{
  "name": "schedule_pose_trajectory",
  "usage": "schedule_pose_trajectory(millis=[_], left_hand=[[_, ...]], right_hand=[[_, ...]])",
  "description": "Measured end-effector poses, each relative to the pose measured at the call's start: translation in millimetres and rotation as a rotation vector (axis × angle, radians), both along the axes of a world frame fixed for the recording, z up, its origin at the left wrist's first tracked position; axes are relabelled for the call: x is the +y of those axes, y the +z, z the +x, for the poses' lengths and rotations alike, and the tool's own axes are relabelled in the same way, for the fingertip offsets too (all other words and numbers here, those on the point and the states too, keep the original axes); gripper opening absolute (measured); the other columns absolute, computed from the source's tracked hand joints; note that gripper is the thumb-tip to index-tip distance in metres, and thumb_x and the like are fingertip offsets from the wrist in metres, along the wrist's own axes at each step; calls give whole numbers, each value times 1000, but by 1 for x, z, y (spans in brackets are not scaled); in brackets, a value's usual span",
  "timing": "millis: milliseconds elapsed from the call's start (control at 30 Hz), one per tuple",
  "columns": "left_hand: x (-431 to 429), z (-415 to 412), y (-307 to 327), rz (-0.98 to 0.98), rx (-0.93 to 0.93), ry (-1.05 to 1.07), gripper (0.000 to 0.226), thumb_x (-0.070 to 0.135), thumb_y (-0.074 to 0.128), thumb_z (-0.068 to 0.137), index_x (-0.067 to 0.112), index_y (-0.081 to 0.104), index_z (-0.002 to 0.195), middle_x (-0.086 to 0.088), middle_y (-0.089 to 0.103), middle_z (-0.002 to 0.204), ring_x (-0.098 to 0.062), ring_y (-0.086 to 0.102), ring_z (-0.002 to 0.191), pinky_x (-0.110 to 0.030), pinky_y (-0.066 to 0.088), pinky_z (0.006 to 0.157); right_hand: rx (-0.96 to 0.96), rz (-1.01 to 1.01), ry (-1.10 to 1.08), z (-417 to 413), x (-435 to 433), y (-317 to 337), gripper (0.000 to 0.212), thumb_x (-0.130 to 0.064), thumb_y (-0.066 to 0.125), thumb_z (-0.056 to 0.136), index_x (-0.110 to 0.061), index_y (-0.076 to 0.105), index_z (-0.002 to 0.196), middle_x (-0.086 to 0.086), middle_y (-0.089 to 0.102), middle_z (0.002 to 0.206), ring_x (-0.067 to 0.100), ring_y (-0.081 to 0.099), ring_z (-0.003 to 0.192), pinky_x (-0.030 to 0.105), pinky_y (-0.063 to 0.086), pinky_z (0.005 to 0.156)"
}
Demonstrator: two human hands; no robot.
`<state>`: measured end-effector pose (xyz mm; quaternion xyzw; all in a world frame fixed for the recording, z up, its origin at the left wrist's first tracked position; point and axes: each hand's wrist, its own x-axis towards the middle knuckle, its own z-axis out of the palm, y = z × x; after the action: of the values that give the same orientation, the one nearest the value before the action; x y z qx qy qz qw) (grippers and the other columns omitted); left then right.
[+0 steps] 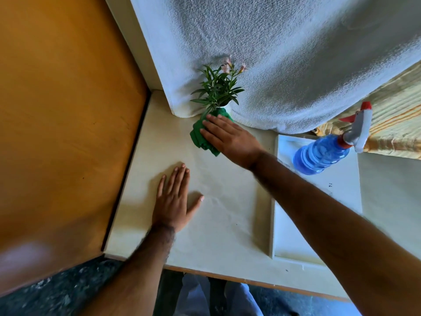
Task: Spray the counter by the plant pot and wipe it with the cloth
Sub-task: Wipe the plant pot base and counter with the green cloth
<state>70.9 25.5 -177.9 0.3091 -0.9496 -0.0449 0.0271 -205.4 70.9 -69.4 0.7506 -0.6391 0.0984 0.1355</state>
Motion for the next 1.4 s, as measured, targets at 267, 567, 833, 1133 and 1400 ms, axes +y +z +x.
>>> schedule_pose_trajectory(millis=[267, 567, 833, 1133, 1400], left_hand=[[-1, -1, 5, 2, -41, 9, 93, 74, 32, 99, 13, 17, 167, -7, 16, 177, -25, 15, 164, -53, 22, 132], [0, -1, 7, -3, -43, 8, 93, 75, 26, 99, 12, 19, 167, -8, 17, 176, -25, 17, 163, -51, 21, 132], [0, 1, 5, -15, -7, 2, 92, 74, 32, 100, 12, 21, 166, -8, 21, 176, -25, 20, 163, -53, 24, 131], [0, -1, 5, 0, -38, 7, 93, 75, 31, 99, 12, 18, 167, -8, 18, 177, -25, 18, 163, -52, 23, 132], [-1, 0, 3, 0, -42, 8, 93, 75, 28, 99, 14, 15, 168, -7, 17, 177, -24, 16, 164, -53, 23, 131]], right_hand=[[-25, 107, -5, -4, -12, -4, 37, -2, 42, 102, 2, 60, 133, 22, 58, 141, 40, 49, 137, 53, 41, 114], [-191, 187, 70, 4, -2, -11, 35, 8, 57, 96, 7, 60, 131, 28, 62, 135, 45, 56, 129, 57, 44, 110], [-111, 46, 132, -2, -19, 9, 31, 5, 59, 96, 4, 65, 127, 23, 65, 133, 41, 59, 127, 57, 46, 108], [-216, 374, 127, 2, -24, 0, 34, 5, 52, 98, 7, 61, 131, 28, 60, 136, 46, 49, 135, 55, 31, 118], [-155, 151, 104, 0, -40, 20, 37, -6, 41, 99, 3, 68, 123, 22, 69, 127, 42, 61, 124, 55, 46, 108]])
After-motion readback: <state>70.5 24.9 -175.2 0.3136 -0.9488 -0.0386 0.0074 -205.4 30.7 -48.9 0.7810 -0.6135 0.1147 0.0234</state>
